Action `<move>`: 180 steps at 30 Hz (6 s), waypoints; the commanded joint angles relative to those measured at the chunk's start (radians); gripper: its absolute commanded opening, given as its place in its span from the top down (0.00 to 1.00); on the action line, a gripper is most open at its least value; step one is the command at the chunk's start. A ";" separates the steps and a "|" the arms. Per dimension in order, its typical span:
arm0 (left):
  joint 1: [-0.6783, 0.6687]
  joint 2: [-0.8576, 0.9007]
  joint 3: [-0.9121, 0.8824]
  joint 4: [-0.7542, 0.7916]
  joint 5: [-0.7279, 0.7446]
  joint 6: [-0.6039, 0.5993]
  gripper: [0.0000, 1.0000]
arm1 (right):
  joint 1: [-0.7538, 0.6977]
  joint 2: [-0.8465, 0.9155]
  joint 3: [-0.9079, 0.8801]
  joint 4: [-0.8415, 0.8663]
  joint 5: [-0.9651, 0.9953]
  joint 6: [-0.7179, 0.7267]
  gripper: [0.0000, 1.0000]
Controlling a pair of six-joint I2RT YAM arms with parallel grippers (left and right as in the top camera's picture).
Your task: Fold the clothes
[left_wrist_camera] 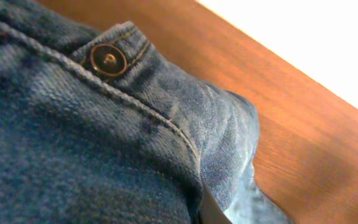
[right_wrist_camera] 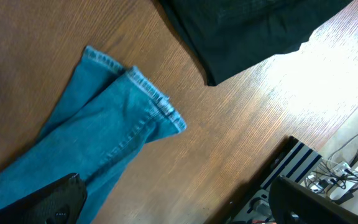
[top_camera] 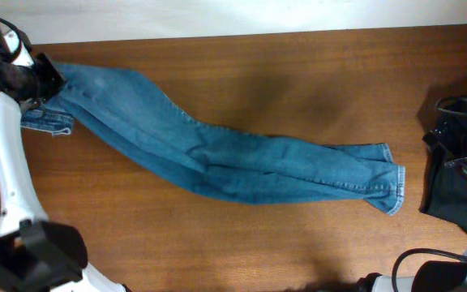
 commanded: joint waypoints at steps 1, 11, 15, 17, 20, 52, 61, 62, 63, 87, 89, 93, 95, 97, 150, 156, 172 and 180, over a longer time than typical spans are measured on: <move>0.005 -0.117 0.030 -0.023 0.003 0.089 0.98 | -0.006 -0.013 -0.001 0.003 -0.004 -0.007 0.01; 0.005 -0.108 0.027 -0.102 -0.143 0.105 0.95 | 0.079 -0.012 -0.047 0.023 -0.319 -0.159 0.01; 0.005 -0.103 0.027 -0.102 -0.144 0.105 0.95 | 0.240 -0.012 -0.241 0.139 -0.387 -0.163 0.01; 0.005 -0.100 0.027 -0.103 -0.144 0.105 0.95 | 0.310 -0.011 -0.363 0.232 -0.386 -0.129 0.01; 0.005 -0.094 0.027 -0.113 -0.151 0.105 0.95 | 0.367 -0.011 -0.512 0.380 -0.387 -0.085 0.05; 0.005 0.000 -0.001 -0.140 -0.278 0.105 0.94 | 0.284 0.368 -0.637 0.820 -0.172 -0.084 0.96; 0.006 0.143 0.000 -0.108 -0.366 0.105 0.84 | 0.109 0.368 -0.637 0.847 -0.140 -0.112 0.96; 0.006 0.143 0.000 -0.093 -0.428 0.117 0.81 | 0.109 0.368 -0.637 0.853 -0.138 -0.111 0.96; 0.006 0.143 0.000 -0.085 -0.448 0.130 0.80 | 0.109 0.368 -0.637 0.856 -0.139 -0.111 0.96; 0.033 0.141 0.000 -0.328 -0.236 -0.080 0.01 | 0.109 0.368 -0.637 0.836 -0.135 -0.115 0.96; 0.064 0.141 -0.002 -0.339 -0.234 -0.151 0.01 | 0.109 0.368 -0.637 0.829 -0.135 -0.121 0.96; 0.121 0.141 -0.025 -0.340 -0.226 -0.163 0.01 | 0.109 0.368 -0.637 0.829 -0.135 -0.138 0.96; 0.155 0.141 -0.058 -0.314 -0.196 -0.177 0.01 | 0.109 0.368 -0.637 0.829 -0.136 -0.138 0.96; 0.184 0.141 -0.103 -0.267 -0.145 -0.177 0.01 | 0.109 0.368 -0.637 0.829 -0.136 -0.138 0.96; 0.409 0.271 -0.188 0.202 0.077 -0.062 0.99 | 0.109 0.368 -0.637 0.792 -0.138 -0.138 0.96; 0.393 0.270 0.129 0.074 0.146 -0.010 0.99 | 0.109 0.368 -0.637 0.784 -0.138 -0.138 0.96; 0.299 0.272 0.206 -0.226 0.026 0.244 0.94 | 0.109 0.368 -0.637 0.783 -0.127 -0.138 0.96; 0.400 0.274 0.170 -0.283 -0.121 0.086 0.01 | 0.109 0.368 -0.637 0.783 -0.128 -0.138 0.96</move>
